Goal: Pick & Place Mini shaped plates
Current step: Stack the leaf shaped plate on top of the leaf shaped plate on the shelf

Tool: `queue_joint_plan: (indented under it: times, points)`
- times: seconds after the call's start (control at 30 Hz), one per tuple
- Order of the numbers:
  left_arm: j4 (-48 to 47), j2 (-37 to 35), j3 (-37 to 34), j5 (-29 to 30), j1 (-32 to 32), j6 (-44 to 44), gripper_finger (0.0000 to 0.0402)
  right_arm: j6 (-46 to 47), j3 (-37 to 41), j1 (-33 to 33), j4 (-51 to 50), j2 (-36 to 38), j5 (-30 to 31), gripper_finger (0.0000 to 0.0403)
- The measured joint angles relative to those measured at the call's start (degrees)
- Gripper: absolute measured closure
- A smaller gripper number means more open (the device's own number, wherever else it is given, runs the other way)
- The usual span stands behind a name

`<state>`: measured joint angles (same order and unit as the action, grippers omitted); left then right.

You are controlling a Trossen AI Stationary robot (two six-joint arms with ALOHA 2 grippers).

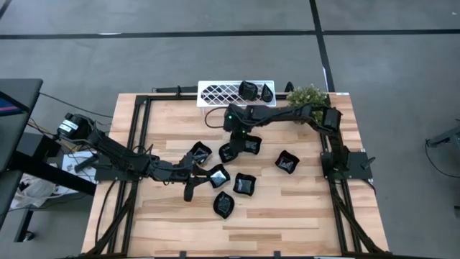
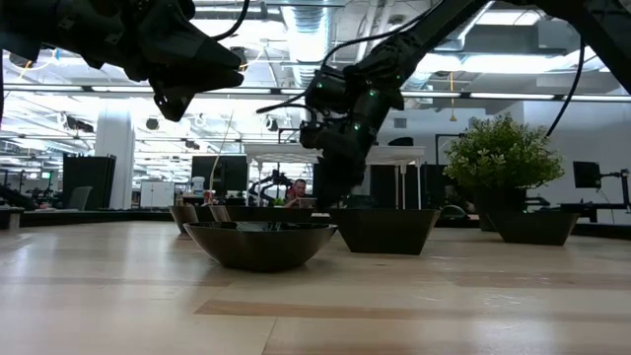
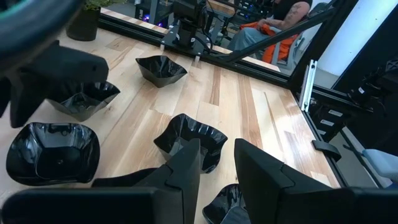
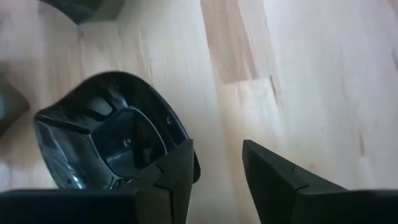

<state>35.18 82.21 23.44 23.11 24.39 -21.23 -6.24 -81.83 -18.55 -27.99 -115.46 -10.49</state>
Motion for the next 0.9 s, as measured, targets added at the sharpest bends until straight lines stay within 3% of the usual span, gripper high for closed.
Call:
queue_joint_plan:
  times: [0.2,0.6,0.9]
  points:
    - [0.0,0.0,0.0,0.0,0.0,0.0,0.0300,0.5,-4.2,0.4,-3.9,0.0,0.0,0.0269]
    - [0.0,0.0,-1.0,0.0,0.0,0.0,0.0300,0.5,-4.6,3.9,-16.8,0.4,0.1,0.0269]
    - [0.7,0.0,-1.0,0.0,0.0,-0.2,0.0300,-1.5,-4.6,6.3,-16.5,0.6,0.3,0.0269]
